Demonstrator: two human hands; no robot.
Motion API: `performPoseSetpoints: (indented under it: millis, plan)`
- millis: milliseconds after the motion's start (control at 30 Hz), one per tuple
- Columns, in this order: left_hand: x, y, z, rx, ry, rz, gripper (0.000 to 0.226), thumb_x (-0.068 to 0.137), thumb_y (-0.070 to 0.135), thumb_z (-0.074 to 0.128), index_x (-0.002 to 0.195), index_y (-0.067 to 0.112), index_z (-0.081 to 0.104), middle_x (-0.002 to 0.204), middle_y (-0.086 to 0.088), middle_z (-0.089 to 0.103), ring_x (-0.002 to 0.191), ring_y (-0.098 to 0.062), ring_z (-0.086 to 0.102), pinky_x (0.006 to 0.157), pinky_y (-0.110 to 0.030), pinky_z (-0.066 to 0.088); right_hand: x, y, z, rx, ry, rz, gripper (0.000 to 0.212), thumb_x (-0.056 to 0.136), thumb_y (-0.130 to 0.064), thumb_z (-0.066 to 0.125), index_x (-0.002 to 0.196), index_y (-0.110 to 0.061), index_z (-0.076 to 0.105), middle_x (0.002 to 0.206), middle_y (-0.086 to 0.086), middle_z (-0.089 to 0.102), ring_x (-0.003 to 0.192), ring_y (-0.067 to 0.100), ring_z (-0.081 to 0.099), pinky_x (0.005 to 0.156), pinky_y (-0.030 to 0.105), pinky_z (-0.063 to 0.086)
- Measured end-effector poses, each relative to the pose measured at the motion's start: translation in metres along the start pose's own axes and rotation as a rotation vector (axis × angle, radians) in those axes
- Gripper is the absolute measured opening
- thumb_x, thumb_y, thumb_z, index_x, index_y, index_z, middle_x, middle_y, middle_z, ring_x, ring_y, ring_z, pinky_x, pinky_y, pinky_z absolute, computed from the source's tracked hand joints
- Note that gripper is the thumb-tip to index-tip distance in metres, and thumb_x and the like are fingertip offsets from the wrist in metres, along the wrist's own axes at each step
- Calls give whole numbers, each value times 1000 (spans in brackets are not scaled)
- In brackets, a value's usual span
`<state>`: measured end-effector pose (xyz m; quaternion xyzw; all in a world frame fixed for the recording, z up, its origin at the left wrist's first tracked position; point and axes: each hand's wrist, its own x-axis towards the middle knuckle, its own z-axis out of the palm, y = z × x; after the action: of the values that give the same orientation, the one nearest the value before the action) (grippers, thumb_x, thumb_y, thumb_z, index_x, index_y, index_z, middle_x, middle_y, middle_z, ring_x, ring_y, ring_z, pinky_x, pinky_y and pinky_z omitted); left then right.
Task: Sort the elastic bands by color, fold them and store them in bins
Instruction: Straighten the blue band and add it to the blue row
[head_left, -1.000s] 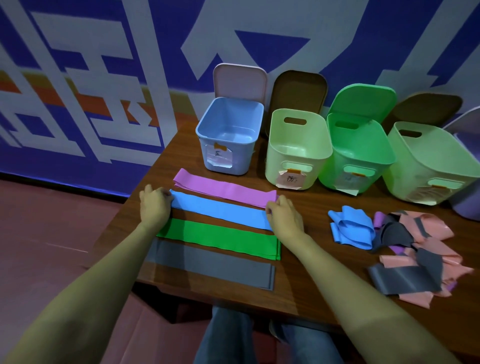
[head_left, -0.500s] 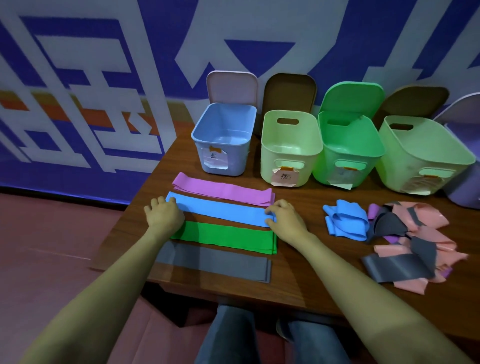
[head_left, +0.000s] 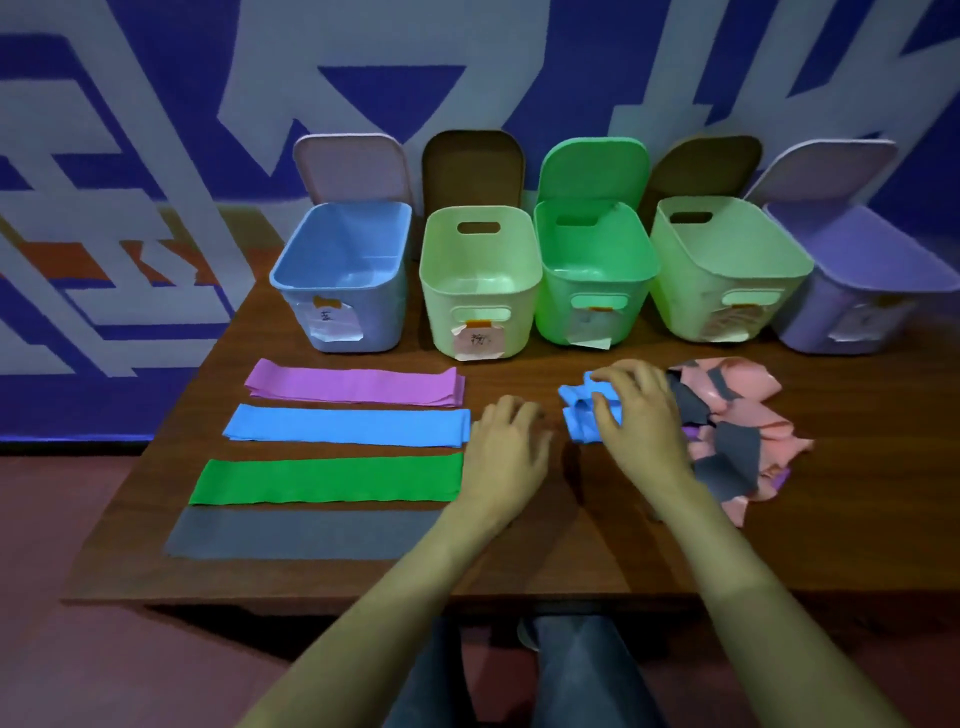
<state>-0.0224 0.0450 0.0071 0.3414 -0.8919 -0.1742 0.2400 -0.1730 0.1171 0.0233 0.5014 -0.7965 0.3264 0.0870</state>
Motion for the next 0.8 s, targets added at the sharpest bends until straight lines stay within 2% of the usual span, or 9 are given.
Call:
performPoseSetpoints:
  millis: [100, 233, 333, 433, 533, 633, 700, 733, 800]
  plan:
    - [13, 26, 28, -59, -68, 3, 32, 89, 23, 55, 119, 13, 57, 119, -8, 52, 110, -29, 49, 89, -39, 40, -14, 38, -11, -48, -2, 101, 25, 79, -13, 54, 99, -6, 66, 101, 14, 58, 99, 36, 54, 87, 37, 37]
    - [33, 35, 58, -136, -154, -89, 46, 88, 20, 56, 132, 11, 45, 134, -11, 40, 123, -30, 39, 101, -38, 37, -25, 67, -12, -74, -46, 172, 23, 79, -5, 64, 102, -8, 65, 103, 12, 57, 103, 31, 50, 88, 44, 45]
    - [50, 33, 70, -178, -130, -182, 51, 89, 18, 56, 136, 11, 39, 139, -13, 33, 127, -31, 33, 103, -39, 34, -19, 76, -6, -134, -66, 157, 27, 80, -10, 64, 107, -10, 64, 114, 12, 55, 115, 28, 41, 95, 48, 43]
    - [65, 23, 81, -238, -178, -284, 44, 90, 18, 55, 133, 15, 44, 136, -12, 35, 126, -31, 35, 105, -38, 32, -6, 75, 5, -198, -96, 129, 32, 84, -23, 53, 112, -15, 64, 129, 12, 53, 127, 30, 30, 102, 48, 32]
    - [74, 12, 89, -267, -209, -340, 24, 89, 18, 59, 113, 16, 60, 118, -9, 48, 113, -28, 45, 96, -30, 36, 8, 71, 21, -231, -165, 91, 39, 88, -33, 36, 105, -18, 68, 126, 6, 58, 130, 30, 32, 105, 50, 25]
    - [79, 8, 83, -380, -105, -360, 4, 88, 16, 59, 88, 20, 61, 96, -5, 56, 90, -18, 53, 74, -23, 38, 15, 72, 32, -209, -272, 164, 37, 89, -40, 45, 110, -17, 67, 118, 5, 62, 129, 35, 40, 108, 57, 19]
    - [77, 8, 74, -501, -16, -366, 10, 90, 16, 57, 84, 24, 59, 94, -1, 55, 84, -9, 51, 71, -15, 39, 17, 76, 37, -218, -273, 174, 29, 86, -31, 58, 108, -15, 67, 107, 6, 64, 123, 36, 45, 109, 56, 16]
    - [75, 8, 70, -580, 27, -377, 13, 91, 15, 57, 83, 26, 58, 93, 0, 55, 83, -6, 51, 70, -12, 38, 18, 77, 38, -220, -241, 167, 24, 85, -28, 57, 100, -15, 70, 99, 6, 65, 116, 34, 50, 107, 55, 19]
    - [71, 9, 59, -790, 112, -438, 16, 91, 12, 56, 84, 26, 56, 89, 2, 55, 77, -4, 51, 70, -17, 40, 21, 77, 35, -183, -150, 176, 30, 85, -30, 44, 85, -14, 70, 87, 4, 66, 99, 31, 58, 101, 51, 30]
